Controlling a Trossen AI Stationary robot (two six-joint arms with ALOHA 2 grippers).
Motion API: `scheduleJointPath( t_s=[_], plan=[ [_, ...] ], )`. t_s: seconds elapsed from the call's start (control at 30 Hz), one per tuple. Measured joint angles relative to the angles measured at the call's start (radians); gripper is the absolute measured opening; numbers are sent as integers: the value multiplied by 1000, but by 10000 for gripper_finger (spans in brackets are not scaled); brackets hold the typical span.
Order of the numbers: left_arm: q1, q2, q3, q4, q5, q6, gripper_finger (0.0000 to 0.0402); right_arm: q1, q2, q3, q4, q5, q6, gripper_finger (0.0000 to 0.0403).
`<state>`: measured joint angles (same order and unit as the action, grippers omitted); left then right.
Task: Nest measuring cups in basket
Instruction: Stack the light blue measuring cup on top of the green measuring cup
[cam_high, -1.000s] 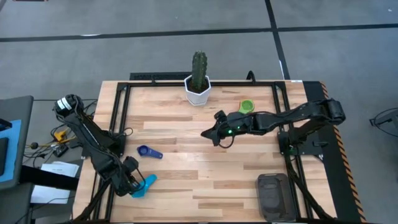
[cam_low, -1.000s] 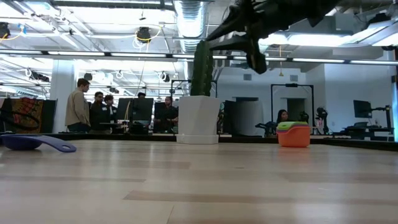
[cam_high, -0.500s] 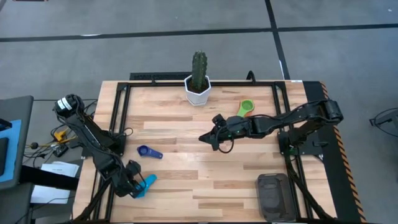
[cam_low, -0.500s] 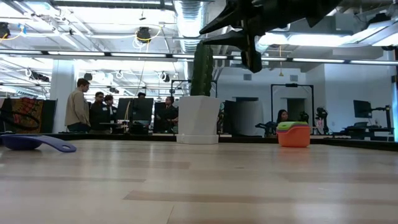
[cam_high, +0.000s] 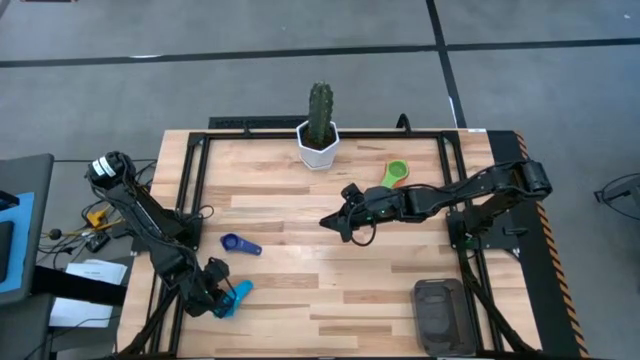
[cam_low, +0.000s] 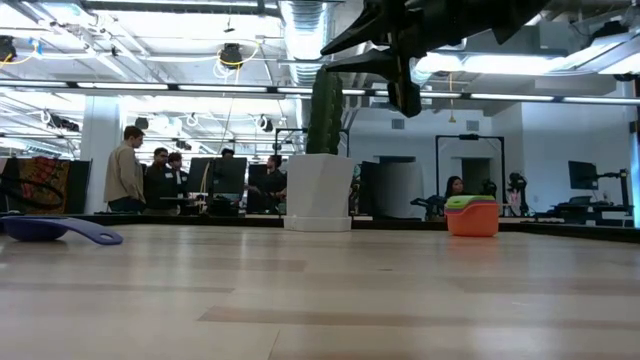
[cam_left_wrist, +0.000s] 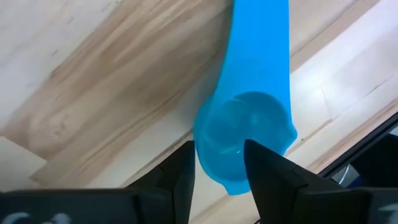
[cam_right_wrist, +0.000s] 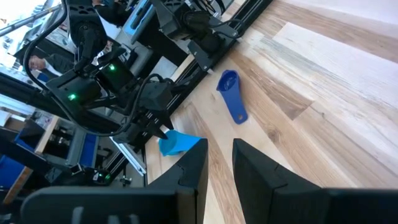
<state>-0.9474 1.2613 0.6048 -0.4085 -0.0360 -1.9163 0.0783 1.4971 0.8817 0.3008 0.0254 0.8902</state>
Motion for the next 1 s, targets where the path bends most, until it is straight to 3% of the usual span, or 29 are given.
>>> scheduleJointPath(
  t_s=[0.33,0.43,0.57,0.67,0.83,1.0],
  plan=[
    [0,46,-18,-11,-1,15,120,-1,0,0,0,0,-1,98],
    [0,76,-18,4,8,85,89,-1,0,0,-1,0,0,98],
    [2,87,-17,15,3,150,18,-1,0,0,-1,0,0,98],
    [11,88,-14,22,-3,206,9,-2,0,0,0,0,0,98],
    [39,88,7,7,-19,395,3,-4,0,0,1,-36,10,98],
    [95,88,88,-65,-88,764,2,-16,0,0,15,-164,5,98]
  ],
)
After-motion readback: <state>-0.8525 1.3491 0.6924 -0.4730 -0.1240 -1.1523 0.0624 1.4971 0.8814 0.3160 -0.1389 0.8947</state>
